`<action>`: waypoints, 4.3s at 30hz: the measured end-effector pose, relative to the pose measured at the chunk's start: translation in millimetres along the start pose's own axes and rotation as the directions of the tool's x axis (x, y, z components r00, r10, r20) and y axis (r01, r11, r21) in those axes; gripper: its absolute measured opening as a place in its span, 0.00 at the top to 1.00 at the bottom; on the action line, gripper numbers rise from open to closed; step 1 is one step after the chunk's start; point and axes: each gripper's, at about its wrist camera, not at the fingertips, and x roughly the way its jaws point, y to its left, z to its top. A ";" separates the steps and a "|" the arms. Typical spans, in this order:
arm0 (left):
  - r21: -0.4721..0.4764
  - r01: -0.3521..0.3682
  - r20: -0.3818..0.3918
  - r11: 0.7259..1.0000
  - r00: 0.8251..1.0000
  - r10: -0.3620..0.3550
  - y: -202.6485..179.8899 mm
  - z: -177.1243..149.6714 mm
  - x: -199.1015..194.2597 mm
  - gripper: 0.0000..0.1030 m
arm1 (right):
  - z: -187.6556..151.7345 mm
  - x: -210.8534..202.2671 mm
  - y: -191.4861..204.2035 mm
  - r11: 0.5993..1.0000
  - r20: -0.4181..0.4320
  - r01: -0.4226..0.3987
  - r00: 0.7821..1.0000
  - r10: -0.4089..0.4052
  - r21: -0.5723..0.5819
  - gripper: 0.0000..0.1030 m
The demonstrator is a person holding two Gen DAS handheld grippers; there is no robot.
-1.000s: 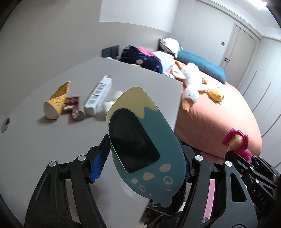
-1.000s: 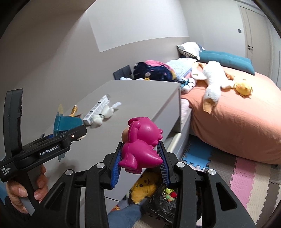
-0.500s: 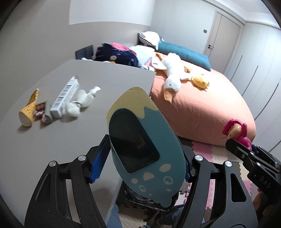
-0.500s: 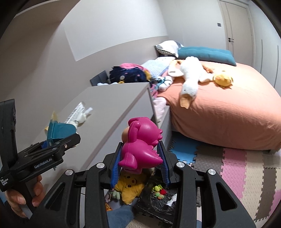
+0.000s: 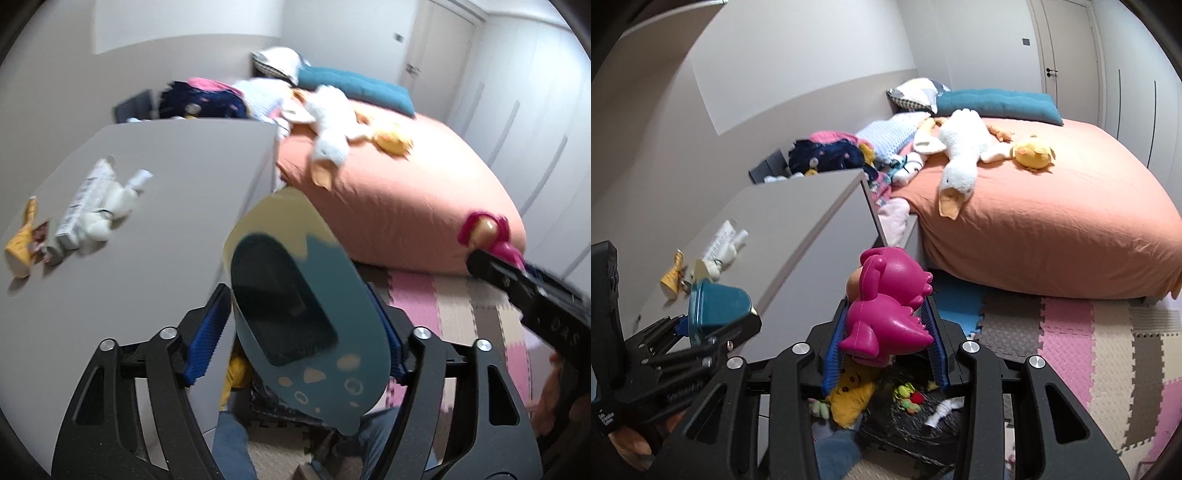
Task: Collect trash
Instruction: 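Carry teal toy and pink dinosaur down to the black bin and open both grippers, then move both open grippers back over the desk toward the yellow cup, then grasp the yellow printed popcorn cup with the left gripper, then grasp the white plush toy with the right gripper, then carry popcorn cup and white plush to the black bin and open both grippers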
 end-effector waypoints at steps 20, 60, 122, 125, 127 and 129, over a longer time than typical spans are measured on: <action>-0.017 -0.114 -0.016 0.993 0.993 0.113 34.8 -8.8 3.2 0.05 | 3.2 8.8 11.0 0.999 0.025 0.033 0.999 -0.033 -0.001 0.28; -0.201 -0.367 -0.002 0.908 0.927 0.374 214.0 -1.6 -34.4 0.05 | 32.1 97.7 169.3 0.979 -0.094 -0.162 0.984 0.151 -0.123 0.28; -0.270 -0.360 0.033 0.893 0.923 0.382 301.7 -0.9 -41.8 0.46 | 46.5 176.2 278.4 0.959 -0.224 -0.224 0.957 0.183 -0.173 0.76; -0.267 -0.360 0.044 0.894 0.922 0.384 294.1 -0.2 -47.6 0.46 | 46.3 168.8 274.0 0.958 -0.217 -0.230 0.957 0.191 -0.173 0.76; -0.272 -0.357 0.052 0.894 0.922 0.384 288.1 -2.1 -53.7 0.46 | 45.1 161.9 270.4 0.956 -0.212 -0.234 0.958 0.195 -0.177 0.76; -0.277 -0.349 0.061 0.895 0.923 0.379 281.6 -3.7 -58.2 0.46 | 43.8 154.2 265.6 0.955 -0.206 -0.234 0.959 0.196 -0.180 0.76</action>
